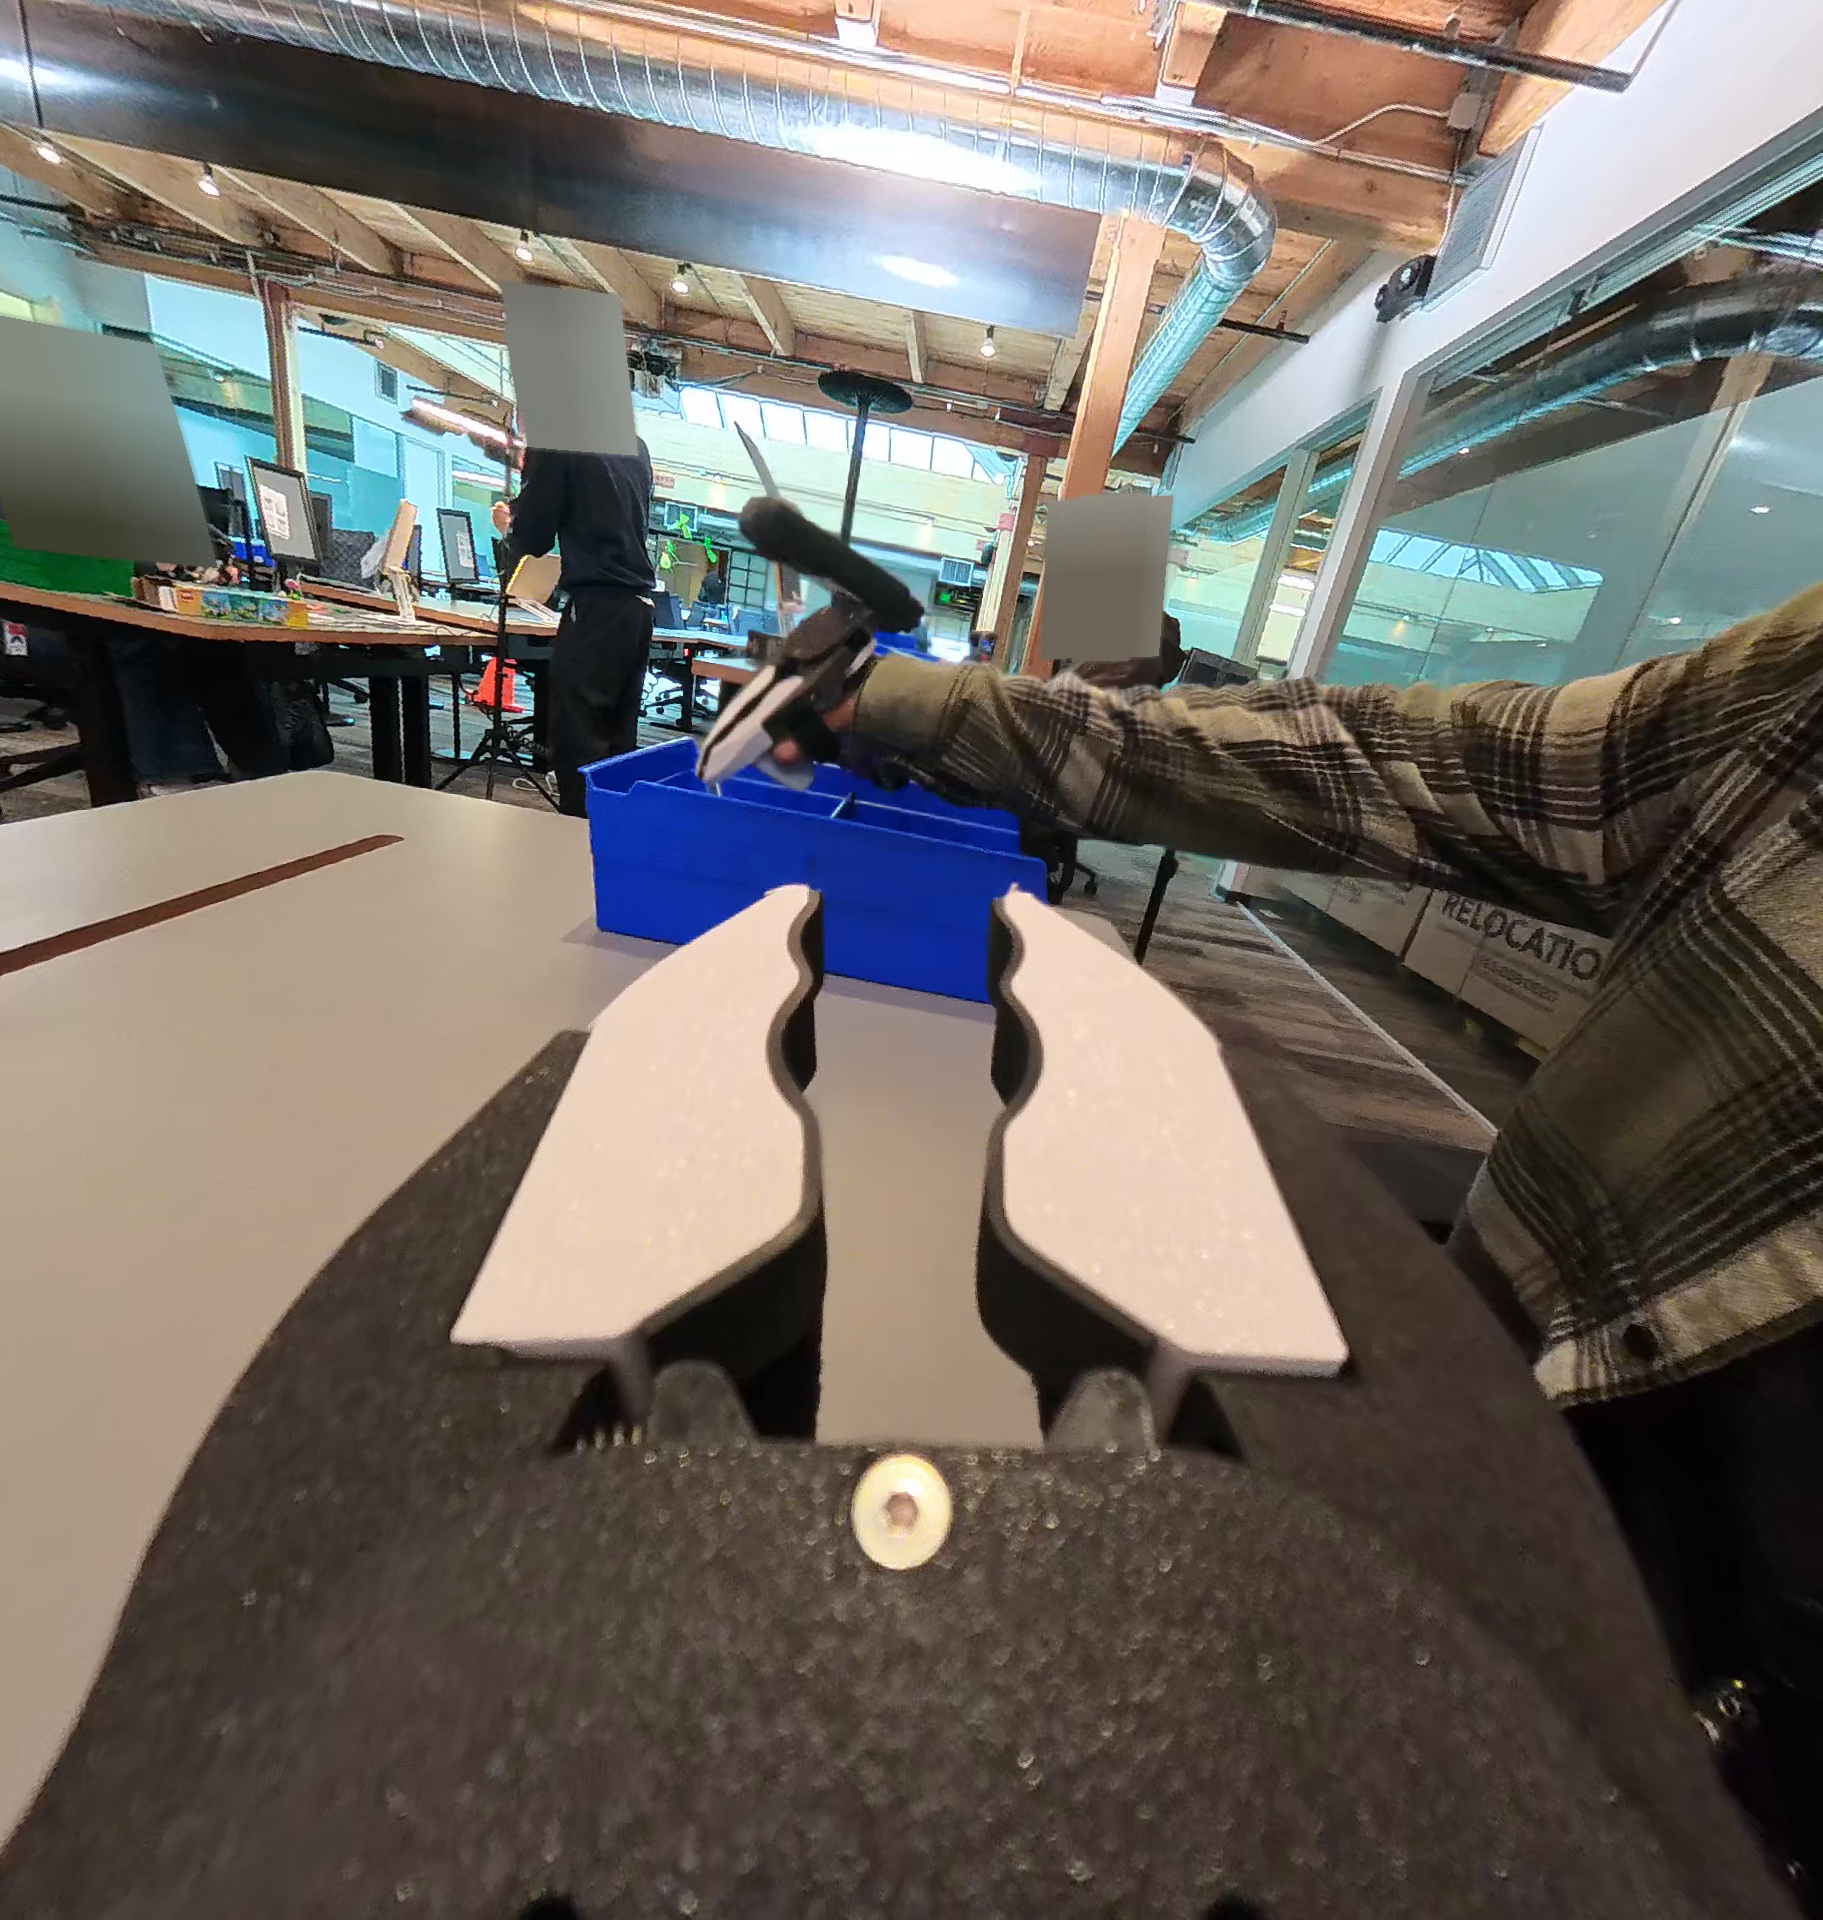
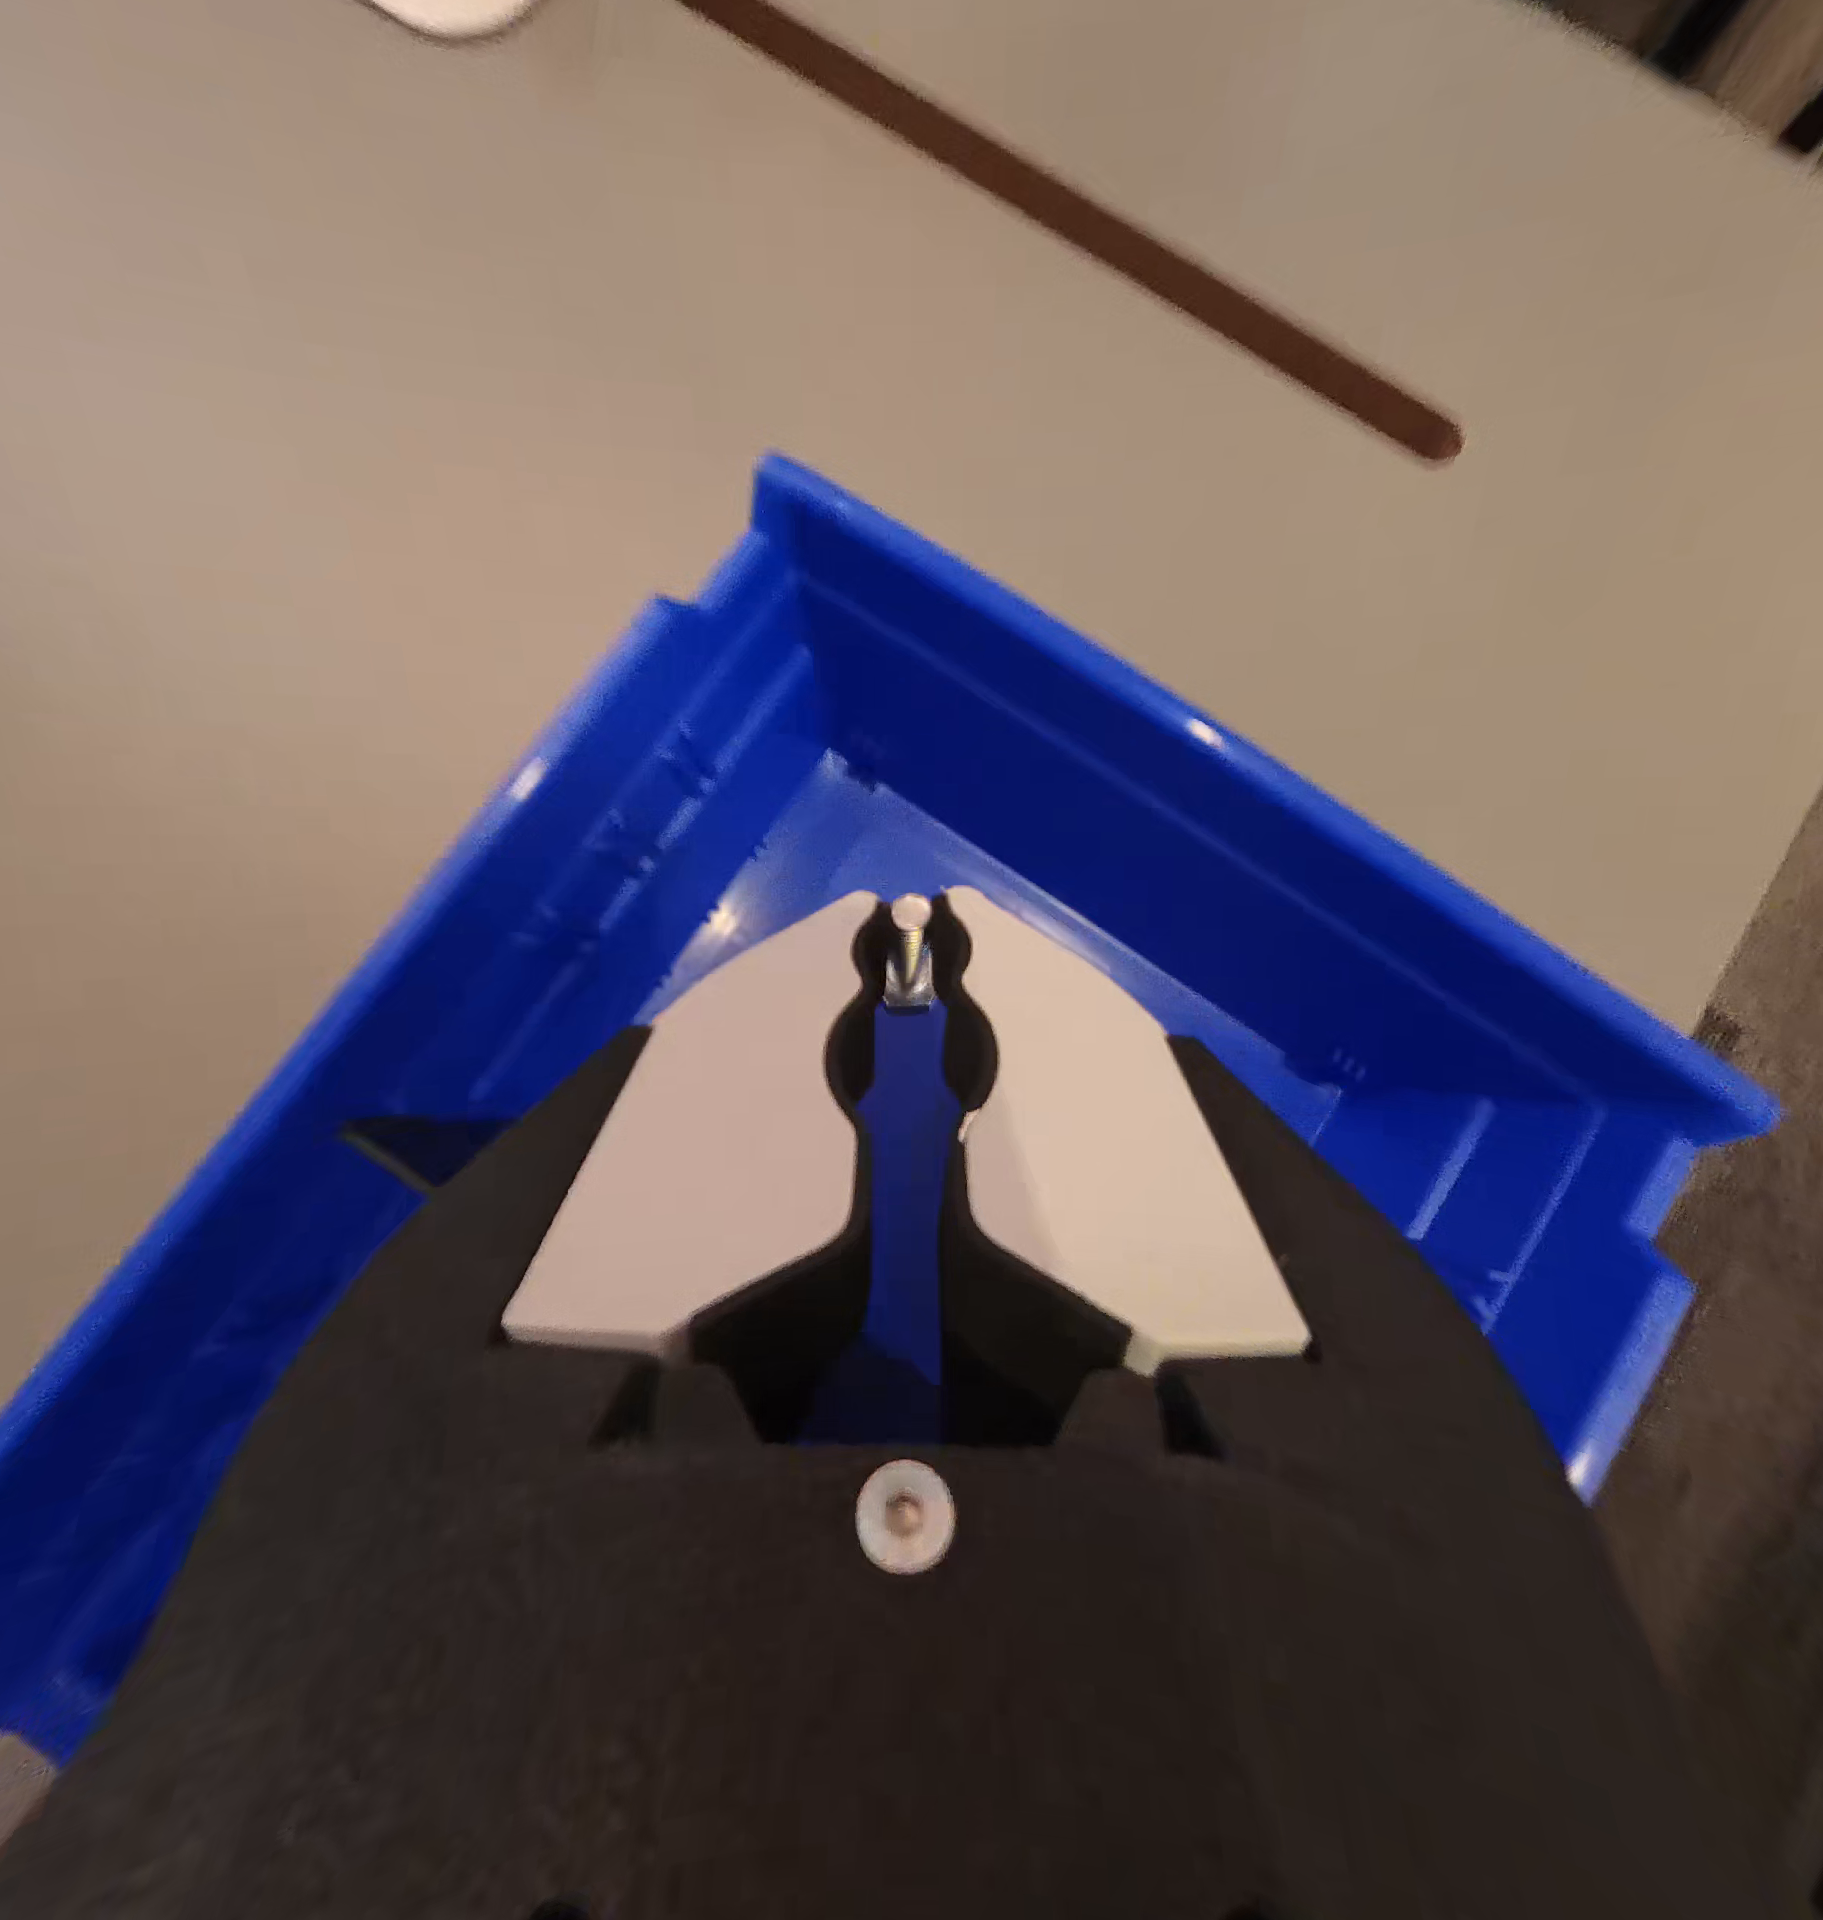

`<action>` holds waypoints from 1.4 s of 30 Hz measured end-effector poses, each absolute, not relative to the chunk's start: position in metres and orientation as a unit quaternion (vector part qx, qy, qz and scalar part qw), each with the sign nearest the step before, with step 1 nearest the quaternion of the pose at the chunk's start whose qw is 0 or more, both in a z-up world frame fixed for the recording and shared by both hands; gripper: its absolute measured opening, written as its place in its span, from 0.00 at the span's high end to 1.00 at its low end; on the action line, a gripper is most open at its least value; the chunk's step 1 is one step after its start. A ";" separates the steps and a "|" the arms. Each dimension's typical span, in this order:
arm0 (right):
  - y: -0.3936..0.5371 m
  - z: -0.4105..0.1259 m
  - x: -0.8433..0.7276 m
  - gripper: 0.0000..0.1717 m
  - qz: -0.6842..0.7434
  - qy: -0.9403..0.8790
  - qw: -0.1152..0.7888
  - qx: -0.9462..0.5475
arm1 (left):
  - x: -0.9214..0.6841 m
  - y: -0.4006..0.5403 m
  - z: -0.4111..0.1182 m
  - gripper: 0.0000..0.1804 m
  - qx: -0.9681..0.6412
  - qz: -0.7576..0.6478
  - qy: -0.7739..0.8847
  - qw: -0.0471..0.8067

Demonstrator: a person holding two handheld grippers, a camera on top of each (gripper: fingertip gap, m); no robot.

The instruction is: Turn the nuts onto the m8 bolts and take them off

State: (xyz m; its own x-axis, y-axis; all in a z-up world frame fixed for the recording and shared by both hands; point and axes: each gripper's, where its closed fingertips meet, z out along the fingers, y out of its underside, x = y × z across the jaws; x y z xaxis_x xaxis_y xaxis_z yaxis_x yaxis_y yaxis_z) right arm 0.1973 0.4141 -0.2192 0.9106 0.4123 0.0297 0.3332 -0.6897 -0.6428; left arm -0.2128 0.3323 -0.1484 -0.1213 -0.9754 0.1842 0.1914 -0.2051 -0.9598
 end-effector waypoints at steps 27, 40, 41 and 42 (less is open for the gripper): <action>0.362 -0.091 0.055 0.57 0.103 -0.312 0.445 -0.833 | -0.227 0.335 -0.127 0.85 -0.483 -0.588 0.408 0.503; 0.319 -0.136 -0.099 0.47 0.228 -0.373 0.487 -0.756 | -0.416 0.350 -0.071 0.72 -0.641 -0.379 0.373 0.554; 0.318 -0.140 -0.104 0.47 0.234 -0.374 0.484 -0.756 | -0.445 0.356 -0.068 0.72 -0.662 -0.344 0.367 0.555; 0.317 -0.144 -0.108 0.47 0.237 -0.376 0.482 -0.755 | -0.474 0.363 -0.067 0.72 -0.683 -0.309 0.361 0.555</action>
State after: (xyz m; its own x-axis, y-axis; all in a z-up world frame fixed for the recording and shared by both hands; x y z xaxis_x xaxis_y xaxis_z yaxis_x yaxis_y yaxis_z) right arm -0.1075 0.3166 -0.1438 0.6048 0.7963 0.0053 0.3405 -0.2526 -0.9057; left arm -0.4740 0.3625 -0.0667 0.5482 -0.8361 0.0212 -0.1504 -0.1235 -0.9809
